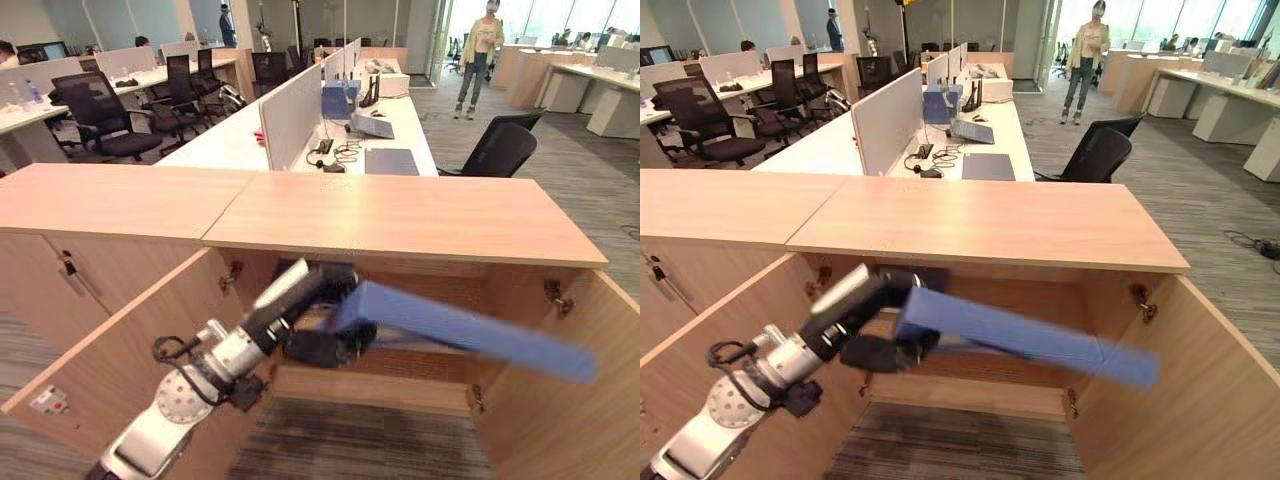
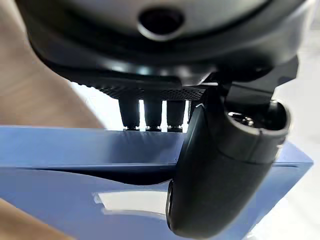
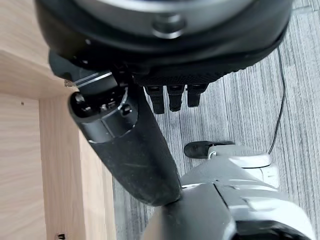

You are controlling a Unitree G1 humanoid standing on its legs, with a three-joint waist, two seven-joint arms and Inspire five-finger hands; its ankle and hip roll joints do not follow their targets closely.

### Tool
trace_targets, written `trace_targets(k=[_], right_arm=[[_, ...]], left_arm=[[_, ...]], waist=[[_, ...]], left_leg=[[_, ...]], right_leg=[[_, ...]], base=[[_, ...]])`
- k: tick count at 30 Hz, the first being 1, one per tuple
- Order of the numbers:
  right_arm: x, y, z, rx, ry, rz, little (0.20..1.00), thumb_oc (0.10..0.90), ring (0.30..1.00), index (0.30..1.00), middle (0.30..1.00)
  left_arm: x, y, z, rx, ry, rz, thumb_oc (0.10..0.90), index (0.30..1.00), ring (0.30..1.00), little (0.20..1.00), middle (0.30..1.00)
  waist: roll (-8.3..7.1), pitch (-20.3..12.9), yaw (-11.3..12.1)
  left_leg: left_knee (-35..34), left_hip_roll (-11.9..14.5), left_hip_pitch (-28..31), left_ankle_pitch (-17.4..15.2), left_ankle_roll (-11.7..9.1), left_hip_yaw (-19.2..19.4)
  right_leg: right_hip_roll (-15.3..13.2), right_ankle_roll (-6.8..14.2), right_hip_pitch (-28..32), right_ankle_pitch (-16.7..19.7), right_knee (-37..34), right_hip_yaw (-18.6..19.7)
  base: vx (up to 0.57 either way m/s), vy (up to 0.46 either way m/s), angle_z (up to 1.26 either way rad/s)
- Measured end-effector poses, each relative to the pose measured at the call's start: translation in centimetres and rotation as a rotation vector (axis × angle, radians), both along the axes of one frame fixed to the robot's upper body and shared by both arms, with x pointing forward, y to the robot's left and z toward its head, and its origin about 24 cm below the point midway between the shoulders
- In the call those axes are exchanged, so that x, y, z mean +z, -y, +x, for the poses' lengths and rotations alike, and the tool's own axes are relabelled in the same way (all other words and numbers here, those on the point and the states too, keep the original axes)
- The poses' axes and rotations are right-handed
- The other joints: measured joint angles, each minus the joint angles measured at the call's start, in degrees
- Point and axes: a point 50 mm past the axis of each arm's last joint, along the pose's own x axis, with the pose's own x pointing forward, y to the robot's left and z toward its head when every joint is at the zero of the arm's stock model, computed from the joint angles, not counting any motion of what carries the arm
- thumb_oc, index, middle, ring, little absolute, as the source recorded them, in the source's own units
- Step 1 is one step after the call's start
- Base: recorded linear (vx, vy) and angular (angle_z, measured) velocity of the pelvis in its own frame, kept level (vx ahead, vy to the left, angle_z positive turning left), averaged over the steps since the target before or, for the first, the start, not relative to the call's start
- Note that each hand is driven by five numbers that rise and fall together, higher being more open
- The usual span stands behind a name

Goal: Put the empty folder in the office cabinet

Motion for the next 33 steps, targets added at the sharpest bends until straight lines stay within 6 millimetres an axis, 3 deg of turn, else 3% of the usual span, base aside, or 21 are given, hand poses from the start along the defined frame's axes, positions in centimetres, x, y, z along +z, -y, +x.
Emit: trace_targets(k=[5, 8, 11, 12, 13, 17, 21, 25, 28, 33], right_arm=[[-0.1, -0.2, -0.5, -0.001, -0.018, 0.006, 0.9, 0.8, 0.9, 0.9, 0.9], [0.1, -0.5, 1.0, 0.067, 0.02, 0.007, 0.9, 0.8, 0.9, 0.9, 0.9], [1.0, -0.8, 3.9, 0.168, 0.137, 0.0, 0.9, 0.8, 0.9, 0.9, 0.9], [1.6, -1.0, 5.1, 0.211, 0.192, -0.008, 0.9, 0.8, 0.9, 0.9, 0.9], [3.6, -1.3, 7.5, 0.312, 0.347, -0.036, 0.9, 0.8, 0.9, 0.9, 0.9], [9.2, -0.6, 12.2, 0.583, 0.618, -0.233, 0.9, 0.8, 0.9, 0.9, 0.9], [12.4, 1.0, 13.9, 0.717, 0.699, -0.431, 0.9, 0.8, 0.9, 0.9, 0.9], [12.1, -0.7, 14.6, 0.817, 0.71, -0.412, 0.9, 0.8, 0.9, 0.9, 0.9], [12.8, -3.2, 16.6, 0.919, 0.782, -0.356, 0.9, 0.8, 0.9, 0.9, 0.9], [14.9, -3.0, 18.3, 0.978, 0.847, -0.397, 0.9, 0.8, 0.9, 0.9, 0.9]], left_arm=[[-4.6, -3.5, -1.1, 0.156, -0.179, 0.181, 0.4, 0.3, 0.3, 0.3, 0.3], [-6.5, -5.2, -1.5, 0.174, -0.166, 0.411, 0.4, 0.3, 0.3, 0.3, 0.3], [-8.4, -7.1, -2.3, 0.184, -0.192, 0.597, 0.4, 0.3, 0.3, 0.3, 0.3], [-8.8, -7.5, -2.6, 0.183, -0.197, 0.643, 0.4, 0.3, 0.3, 0.3, 0.3], [-9.3, -8.1, -3.2, 0.173, -0.2, 0.723, 0.4, 0.3, 0.3, 0.3, 0.3], [-9.6, -9.3, -4.6, 0.293, -0.189, 0.75, 0.4, 0.3, 0.3, 0.3, 0.3], [-9.0, -9.0, -4.1, 0.495, -0.143, 0.617, 0.4, 0.3, 0.3, 0.3, 0.3], [-4.4, -6.2, -1.3, 0.479, 0.012, 0.344, 0.4, 0.3, 0.3, 0.3, 0.3], [-1.3, -4.3, 1.0, 0.398, 0.128, 0.203, 0.4, 0.3, 0.3, 0.3, 0.3], [-0.4, -4.8, 1.4, 0.355, 0.143, 0.227, 0.4, 0.3, 0.3, 0.3, 0.3]], waist=[[-0.43, 1.9, 0.4], [-0.8, 1.9, 0.6], [-0.65, 2.0, 0.2], [-0.55, 2.1, 0.1], [-0.25, 2.3, 0.0], [0.22, 2.7, 0.4], [-0.3, 3.1, 0.3], [-0.14, 3.6, 0.4], [0.76, 4.1, 0.4], [0.83, 4.2, 0.9]], left_leg=[[0.0, 0.2, -0.4, 1.0, -0.6, -1.1], [0.0, 0.2, -0.5, 1.0, -0.6, -1.3], [0.0, 0.2, -0.5, 0.9, -0.5, -1.1], [0.0, 0.2, -0.6, 0.9, -0.5, -1.1], [0.0, 0.2, -0.5, 0.9, -0.5, -1.0], [0.0, 0.1, -0.4, 0.8, -0.4, -0.9], [0.0, 0.1, -0.8, 0.8, -0.4, -0.9], [0.0, 0.1, -0.8, 0.8, -0.2, -0.9], [0.0, 0.1, -0.6, 0.8, -0.3, -1.0], [0.1, 0.1, -0.6, 1.0, 0.0, -1.3]], right_leg=[[0.3, -0.4, -0.4, 0.2, 0.0, -1.1], [0.3, -0.2, -0.4, 0.0, 0.0, -1.2], [0.3, -0.1, -0.5, -0.1, 0.0, -1.2], [0.3, -0.1, -0.5, -0.1, 0.0, -1.2], [0.3, -0.1, -0.5, -0.1, 0.0, -1.1], [0.2, -0.1, -0.5, -0.2, 0.0, -1.0], [0.1, -0.1, -0.9, -0.2, 0.0, -1.1], [0.2, -0.1, -0.8, -0.2, 0.0, -1.1], [0.3, -0.1, -0.5, -0.2, 0.0, -1.2], [0.2, 0.0, -0.4, -0.4, 0.0, -1.7]], base=[[-0.01, -0.009, 0.09], [0.0, -0.004, 0.08], [0.01, 0.005, -0.03], [0.0, 0.012, -0.04], [0.0, 0.013, -0.03], [0.0, 0.007, 0.02], [0.0, 0.001, -0.01], [0.0, 0.0, 0.0], [0.0, 0.0, 0.0], [0.01, -0.003, 0.03]])
